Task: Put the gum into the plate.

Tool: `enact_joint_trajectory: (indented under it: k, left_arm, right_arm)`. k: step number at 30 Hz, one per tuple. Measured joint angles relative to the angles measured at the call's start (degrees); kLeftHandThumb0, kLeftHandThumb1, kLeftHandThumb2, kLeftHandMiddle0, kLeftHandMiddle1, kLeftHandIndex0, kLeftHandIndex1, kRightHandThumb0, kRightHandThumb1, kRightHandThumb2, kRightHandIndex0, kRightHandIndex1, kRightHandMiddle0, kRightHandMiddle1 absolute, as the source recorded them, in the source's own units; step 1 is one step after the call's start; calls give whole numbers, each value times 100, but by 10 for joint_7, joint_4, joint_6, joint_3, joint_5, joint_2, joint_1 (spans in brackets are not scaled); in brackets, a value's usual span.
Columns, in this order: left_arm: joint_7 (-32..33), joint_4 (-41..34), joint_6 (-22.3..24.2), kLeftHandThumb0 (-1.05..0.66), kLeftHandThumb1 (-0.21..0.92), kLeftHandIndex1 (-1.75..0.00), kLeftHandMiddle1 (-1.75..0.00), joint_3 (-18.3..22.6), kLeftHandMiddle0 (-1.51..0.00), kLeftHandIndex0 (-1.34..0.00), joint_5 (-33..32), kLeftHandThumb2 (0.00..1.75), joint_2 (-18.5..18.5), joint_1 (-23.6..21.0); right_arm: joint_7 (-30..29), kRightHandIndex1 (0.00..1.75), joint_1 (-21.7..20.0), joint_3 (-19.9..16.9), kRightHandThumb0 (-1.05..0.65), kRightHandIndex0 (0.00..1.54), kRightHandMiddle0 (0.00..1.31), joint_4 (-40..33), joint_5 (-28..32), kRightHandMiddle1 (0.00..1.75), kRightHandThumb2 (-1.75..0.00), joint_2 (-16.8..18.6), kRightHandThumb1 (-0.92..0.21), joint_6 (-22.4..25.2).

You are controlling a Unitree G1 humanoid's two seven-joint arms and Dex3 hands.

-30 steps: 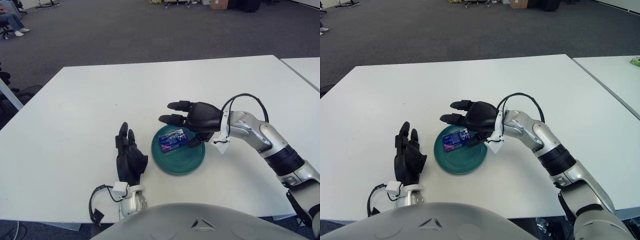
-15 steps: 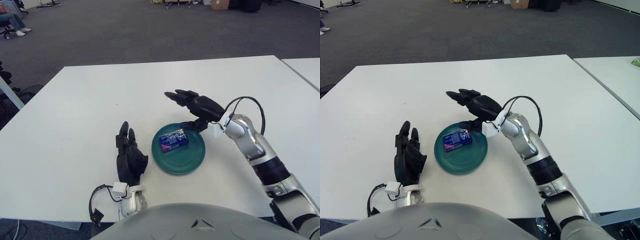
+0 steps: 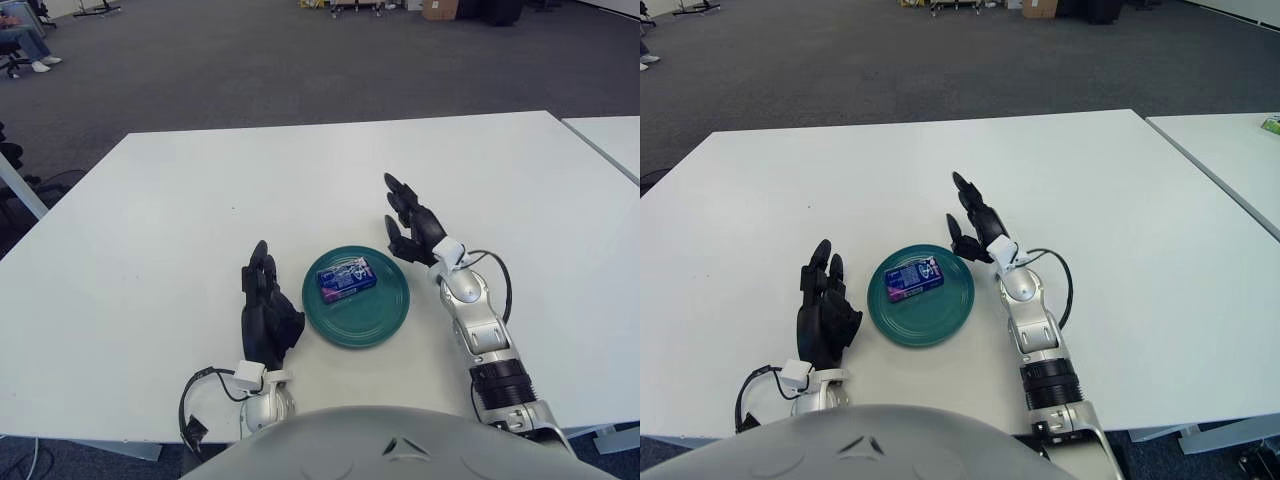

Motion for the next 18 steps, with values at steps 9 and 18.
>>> enact_joint_trajectory:
  k: [9,18]
  left_arm:
    - [-10,-9,22,-99,92,-41,0,10,-13,0,0,102,2,-1]
    - [-26,-14,30,-100,92,-36,0,23,-11,0,2,101,4,-4]
  right_arm:
    - [-30,0,25,-52,-101,0,1,-27,46,4,-99,10,-92,36]
    - [-61,0,60,-74,-99,0,3,-55,53,2,-99,15,-92,47]
